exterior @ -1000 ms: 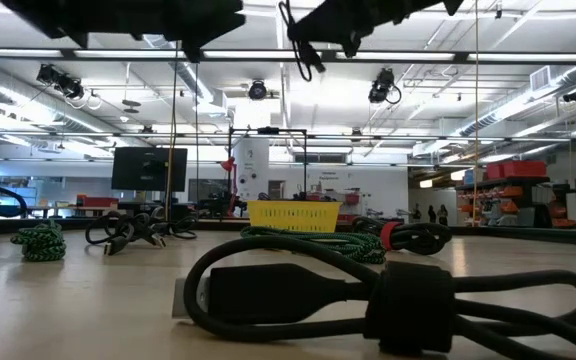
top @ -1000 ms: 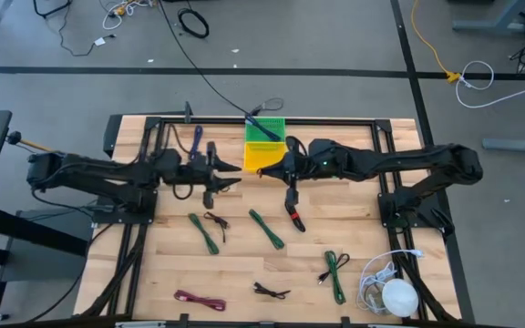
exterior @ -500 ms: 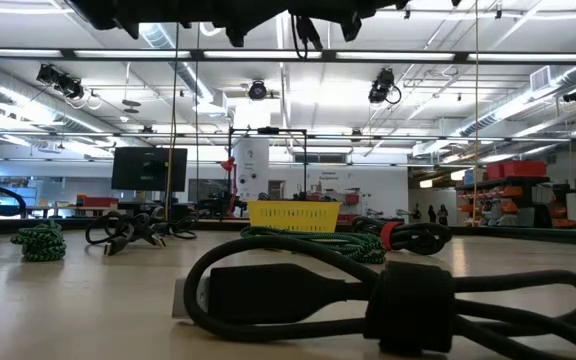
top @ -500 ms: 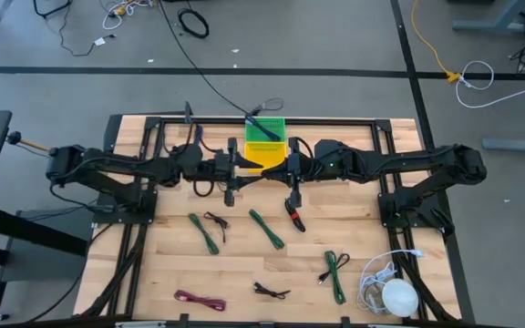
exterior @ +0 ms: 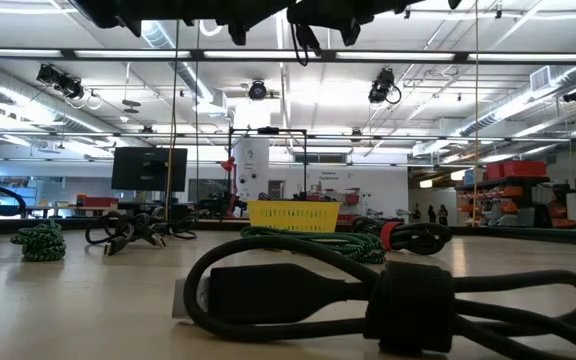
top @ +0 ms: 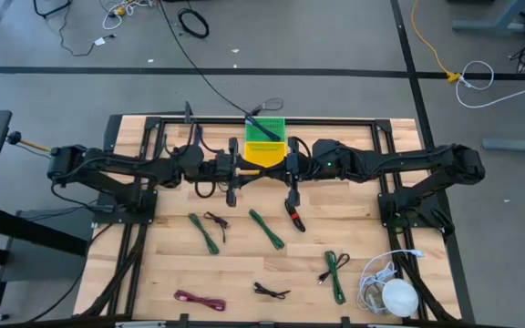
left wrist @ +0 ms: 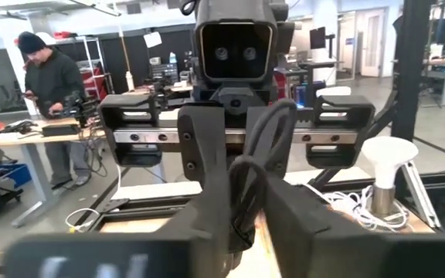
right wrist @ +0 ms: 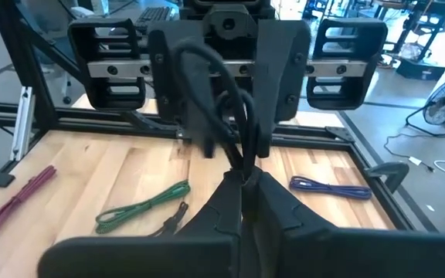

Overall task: Pick & Place USB Port
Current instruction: Put the black charger cable into the yellow basket

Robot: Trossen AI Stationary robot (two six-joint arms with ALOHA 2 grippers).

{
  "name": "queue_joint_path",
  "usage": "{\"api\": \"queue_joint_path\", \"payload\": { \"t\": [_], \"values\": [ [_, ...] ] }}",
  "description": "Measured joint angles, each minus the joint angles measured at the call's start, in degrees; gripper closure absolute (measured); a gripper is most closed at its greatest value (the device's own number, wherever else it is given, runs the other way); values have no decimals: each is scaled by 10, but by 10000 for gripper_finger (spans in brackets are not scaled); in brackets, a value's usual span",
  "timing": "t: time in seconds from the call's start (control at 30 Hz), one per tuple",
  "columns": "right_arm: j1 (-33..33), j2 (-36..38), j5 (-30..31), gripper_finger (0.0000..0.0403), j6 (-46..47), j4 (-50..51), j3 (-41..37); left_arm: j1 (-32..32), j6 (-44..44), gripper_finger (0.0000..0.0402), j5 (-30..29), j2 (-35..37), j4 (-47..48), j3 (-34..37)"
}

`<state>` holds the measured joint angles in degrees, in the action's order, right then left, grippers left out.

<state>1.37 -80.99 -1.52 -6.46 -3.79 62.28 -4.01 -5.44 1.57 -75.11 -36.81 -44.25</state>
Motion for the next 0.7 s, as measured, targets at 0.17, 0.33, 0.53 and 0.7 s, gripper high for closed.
{"api": "queue_joint_path", "payload": {
  "t": [0.17, 0.33, 0.53, 0.7],
  "values": [
    [0, 0, 15, 373, 0, 1, 0, 0, -17, 388, -26, 0, 1, 0],
    [0, 0, 30, 338, -6, 7, 0, -3, -17, 390, -52, 0, 5, 0],
    [-2, 2, 115, 293, -16, 50, 0, -17, -17, 390, -83, 1, 19, 0],
    [-2, 3, 141, 261, -21, 83, 0, -47, 5, 391, -102, 1, 81, 0]
  ]
}}
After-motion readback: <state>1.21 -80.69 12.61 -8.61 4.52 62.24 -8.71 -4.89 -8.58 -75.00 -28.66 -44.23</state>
